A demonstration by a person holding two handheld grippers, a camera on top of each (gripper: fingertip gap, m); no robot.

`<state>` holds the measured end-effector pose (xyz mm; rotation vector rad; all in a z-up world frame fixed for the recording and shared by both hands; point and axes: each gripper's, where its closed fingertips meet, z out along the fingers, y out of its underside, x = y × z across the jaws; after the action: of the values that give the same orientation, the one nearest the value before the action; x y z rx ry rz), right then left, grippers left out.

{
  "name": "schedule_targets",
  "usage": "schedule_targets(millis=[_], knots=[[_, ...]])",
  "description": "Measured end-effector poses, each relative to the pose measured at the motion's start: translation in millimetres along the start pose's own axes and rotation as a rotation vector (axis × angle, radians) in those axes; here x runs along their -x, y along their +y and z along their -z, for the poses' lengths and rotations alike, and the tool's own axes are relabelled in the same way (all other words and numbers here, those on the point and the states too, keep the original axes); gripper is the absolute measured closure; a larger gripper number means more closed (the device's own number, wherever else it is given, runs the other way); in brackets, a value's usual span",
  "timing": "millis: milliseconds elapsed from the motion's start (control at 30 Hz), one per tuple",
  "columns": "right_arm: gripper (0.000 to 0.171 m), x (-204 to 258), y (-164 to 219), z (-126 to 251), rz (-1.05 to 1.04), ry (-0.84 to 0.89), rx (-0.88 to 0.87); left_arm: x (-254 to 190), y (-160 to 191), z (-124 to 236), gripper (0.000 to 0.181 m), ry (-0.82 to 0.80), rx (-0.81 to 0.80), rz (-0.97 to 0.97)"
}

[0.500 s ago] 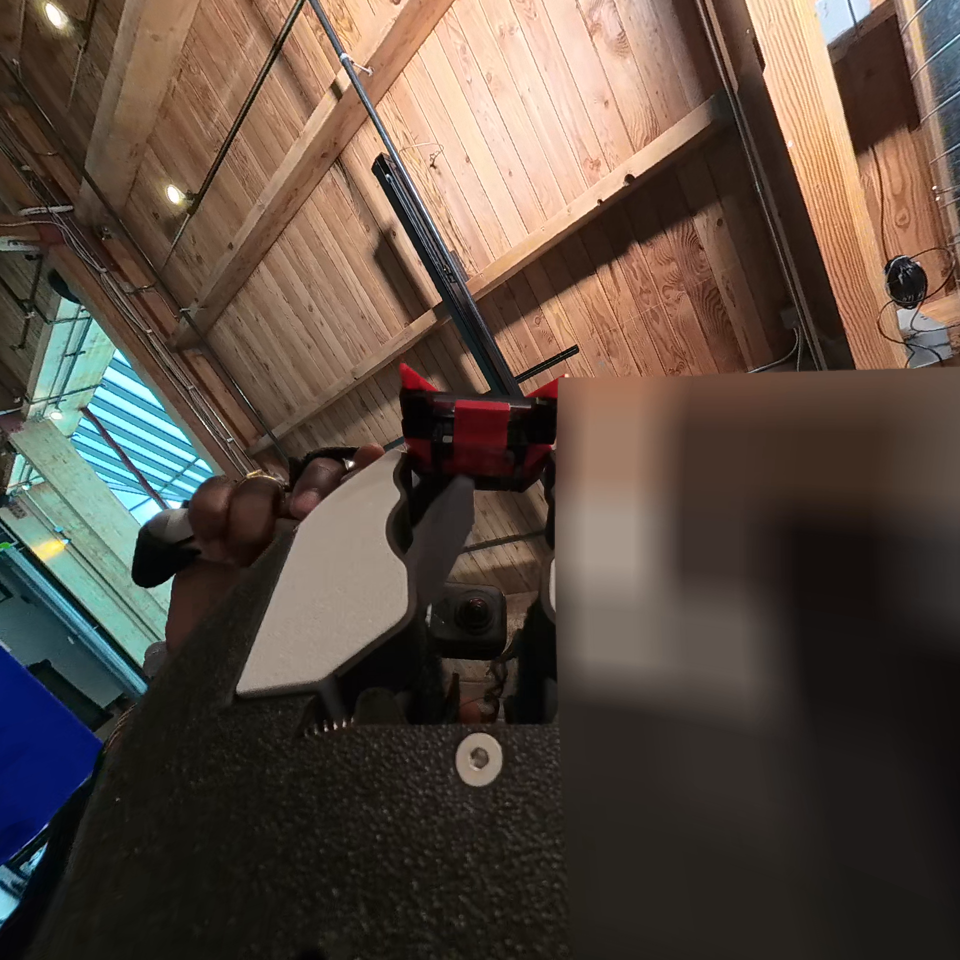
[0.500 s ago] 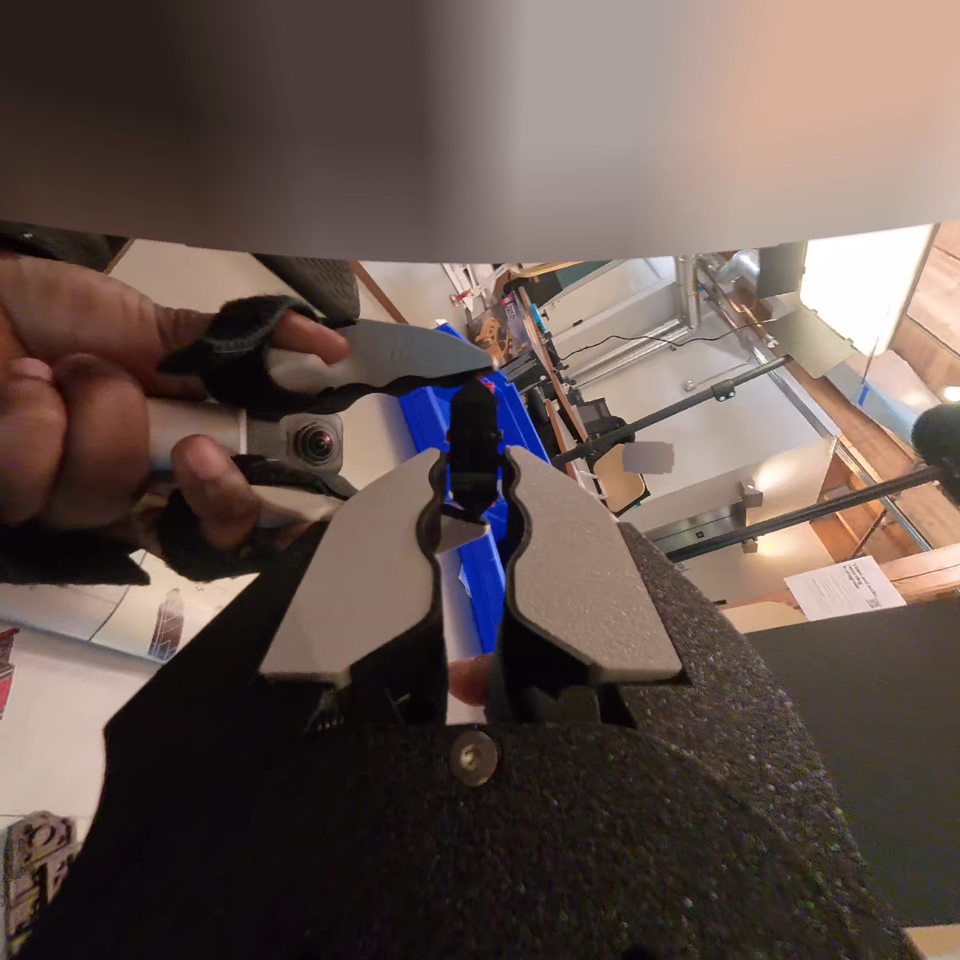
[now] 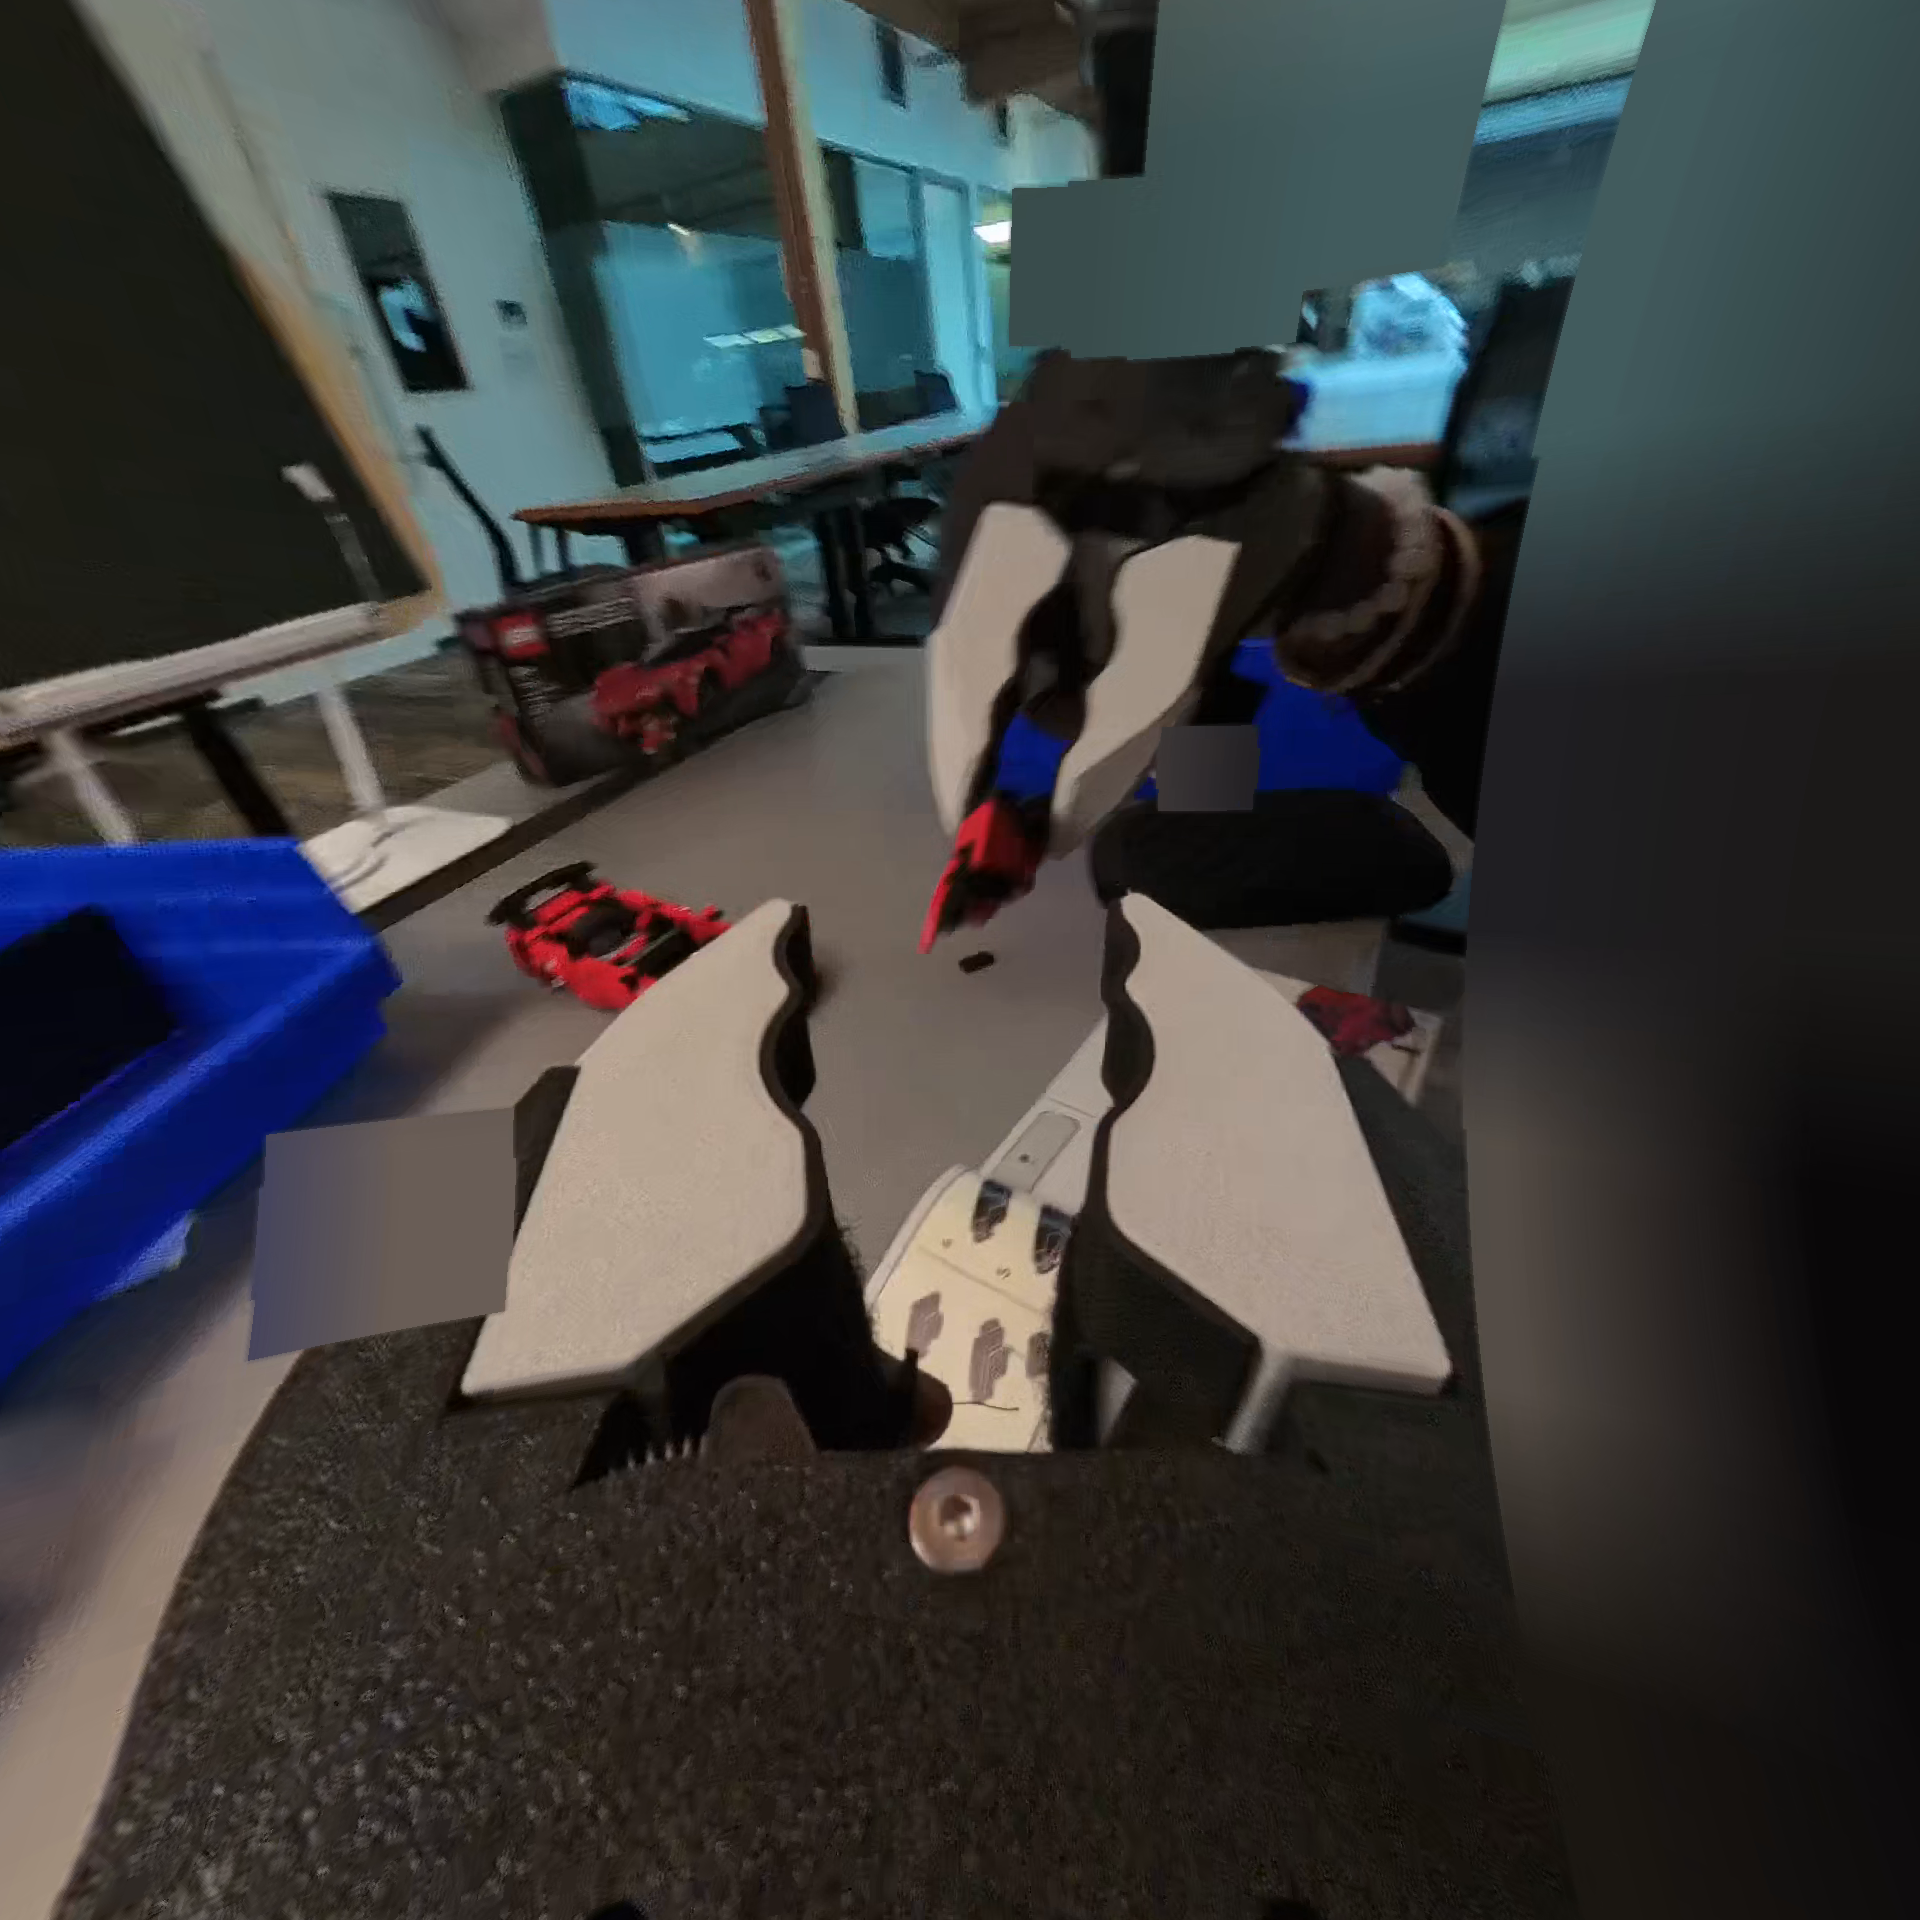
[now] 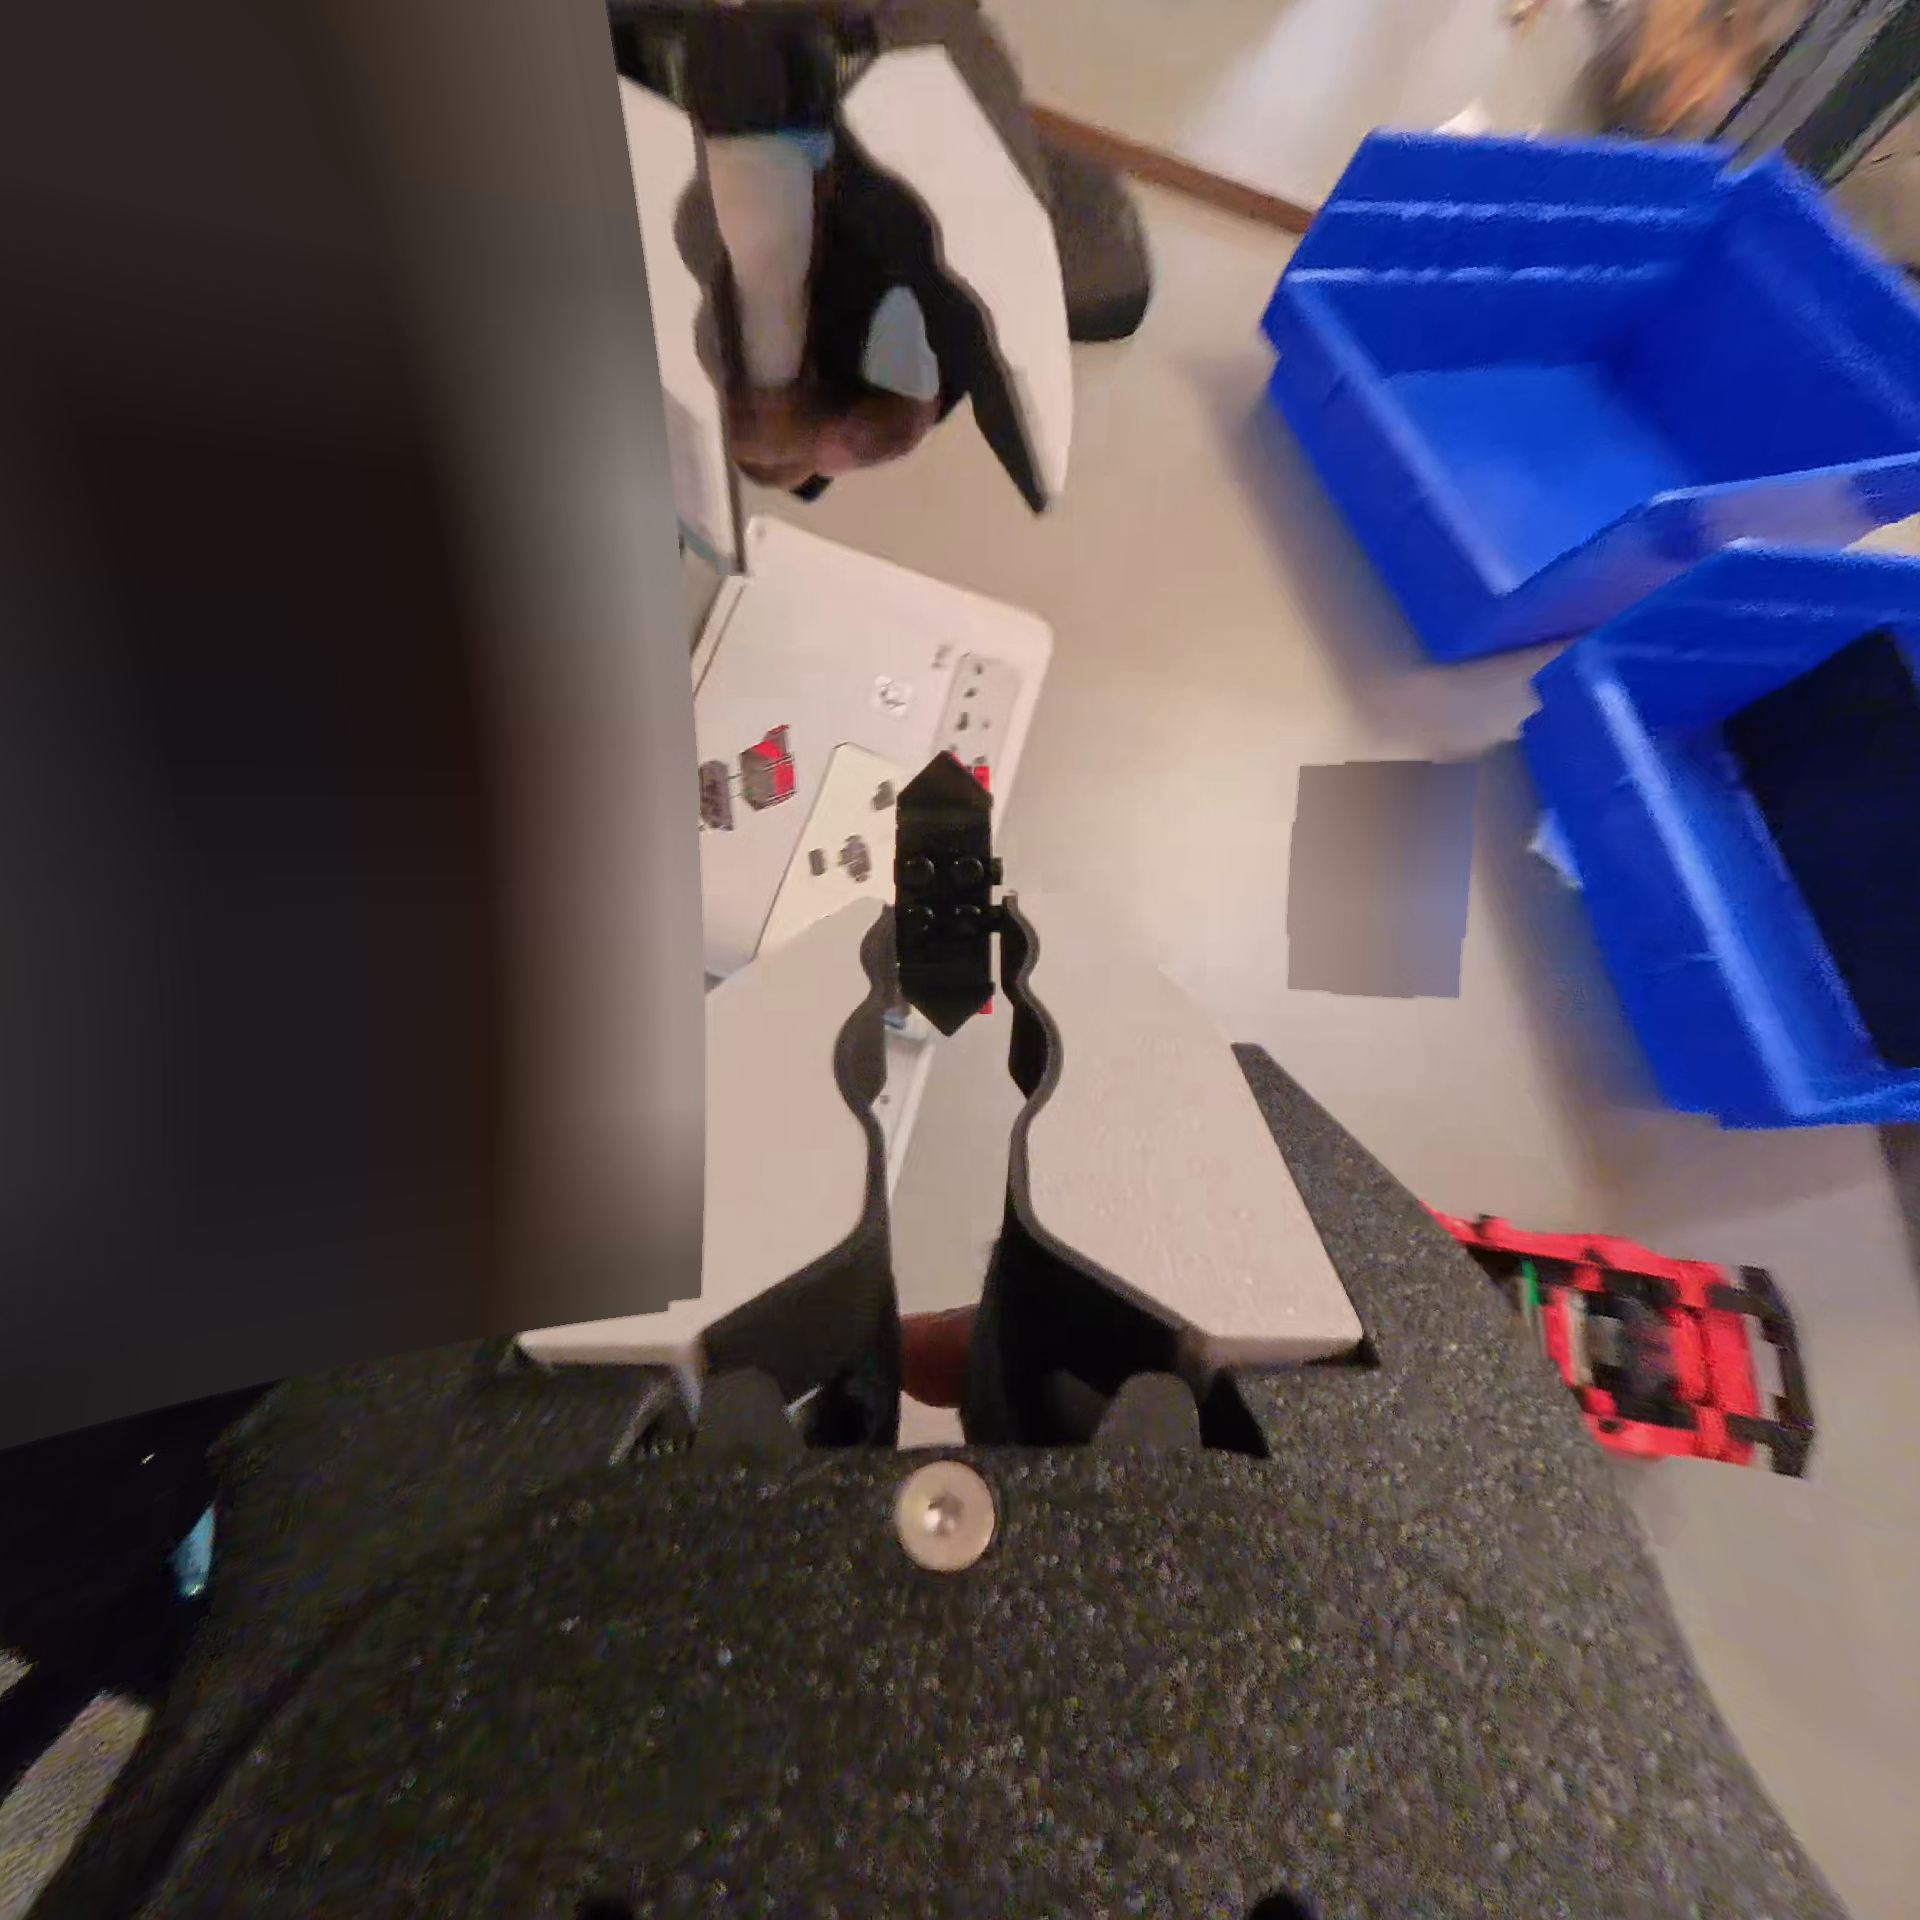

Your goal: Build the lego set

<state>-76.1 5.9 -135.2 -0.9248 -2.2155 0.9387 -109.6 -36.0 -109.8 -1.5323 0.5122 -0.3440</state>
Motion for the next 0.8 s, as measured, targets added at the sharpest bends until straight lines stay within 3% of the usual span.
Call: schedule_targets(millis=[133, 300, 400, 600, 700, 800], knots=[[0.152, 9.4, 2.7, -6.5, 0.027, -0.044, 0.038, -23.7, 5.3, -28.6, 0.138, 0.145, 0.114, -0.044], [0.152, 21.7, 2.3, -8.7, 0.05, -0.094, 0.056, -27.2, 23.1, -44.4, 0.138, 0.186, 0.197, -0.046], [0.152, 24.6, 2.7, -9.9, 0.057, -0.109, 0.066, -30.8, 28.6, -48.1, 0.148, 0.206, 0.217, -0.065], [0.15, 24.7, -2.6, -7.2, 0.066, -0.104, 0.023, -32.5, 24.4, -46.6, 0.164, 0.226, 0.164, -0.065], [0.134, 23.6, -5.0, -0.5, 0.049, -0.091, -0.032, -33.3, 13.1, -41.8, 0.164, 0.24, 0.069, -0.031], [0.142, 25.2, -9.7, -0.8, 0.062, -0.078, -0.115, -35.1, 9.3, -39.3, 0.164, 0.256, 0.025, 0.003]])
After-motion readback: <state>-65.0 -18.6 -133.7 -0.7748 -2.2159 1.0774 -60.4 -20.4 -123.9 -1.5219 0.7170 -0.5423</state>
